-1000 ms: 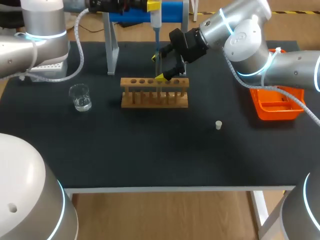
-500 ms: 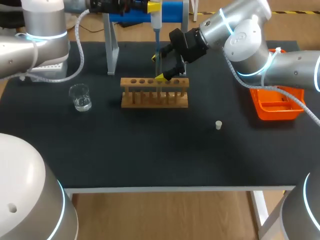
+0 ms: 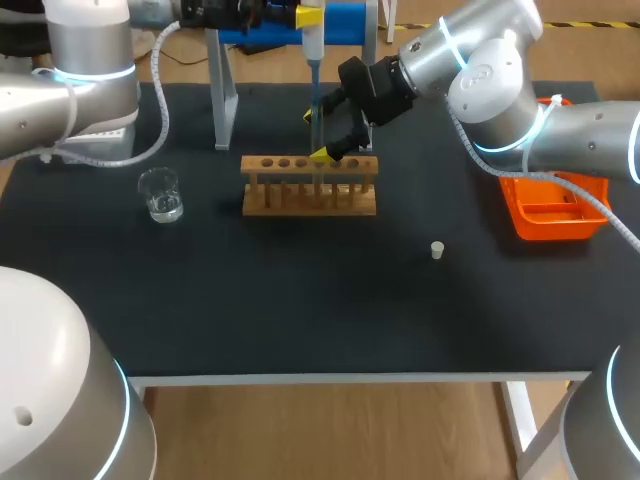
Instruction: Invert the test tube, pick up the pipette, mount the tip to pipette, aspirate from beaker and dispense into the tube, eject the tip, return the pipette, and cap with the stopper.
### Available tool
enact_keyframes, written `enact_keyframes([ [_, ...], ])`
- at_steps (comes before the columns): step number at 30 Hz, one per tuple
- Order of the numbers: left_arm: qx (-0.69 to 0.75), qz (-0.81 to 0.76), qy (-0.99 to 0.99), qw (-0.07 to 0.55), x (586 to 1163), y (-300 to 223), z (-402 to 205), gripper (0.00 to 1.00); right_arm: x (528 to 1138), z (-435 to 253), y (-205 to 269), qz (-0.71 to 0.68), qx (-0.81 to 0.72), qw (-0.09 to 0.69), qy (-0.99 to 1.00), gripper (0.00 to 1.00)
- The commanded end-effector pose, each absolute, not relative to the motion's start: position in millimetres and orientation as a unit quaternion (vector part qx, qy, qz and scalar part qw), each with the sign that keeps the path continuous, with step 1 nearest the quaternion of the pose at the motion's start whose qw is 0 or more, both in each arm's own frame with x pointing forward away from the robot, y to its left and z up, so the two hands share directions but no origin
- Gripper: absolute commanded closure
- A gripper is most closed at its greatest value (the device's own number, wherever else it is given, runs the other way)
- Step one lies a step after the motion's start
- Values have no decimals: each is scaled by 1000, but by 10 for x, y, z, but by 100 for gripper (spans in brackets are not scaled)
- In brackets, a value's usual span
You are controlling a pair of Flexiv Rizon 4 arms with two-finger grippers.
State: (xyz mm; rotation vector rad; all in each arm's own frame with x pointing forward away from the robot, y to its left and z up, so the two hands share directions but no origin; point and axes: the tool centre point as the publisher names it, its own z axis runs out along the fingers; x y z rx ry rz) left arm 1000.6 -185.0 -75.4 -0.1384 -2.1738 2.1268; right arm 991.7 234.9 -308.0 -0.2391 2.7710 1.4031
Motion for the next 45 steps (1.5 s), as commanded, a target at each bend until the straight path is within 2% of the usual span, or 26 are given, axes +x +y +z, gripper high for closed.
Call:
enact_keyframes([
  [1, -47, 699, -711, 50, 10021, -1850, -771, 100, 9915, -3075, 2341, 450, -77, 13, 890, 0],
  [45, -44, 702, -709, 52, 10039, -1839, -815, 100, 9915, -3075, 2341, 450, -77, 13, 890, 0],
])
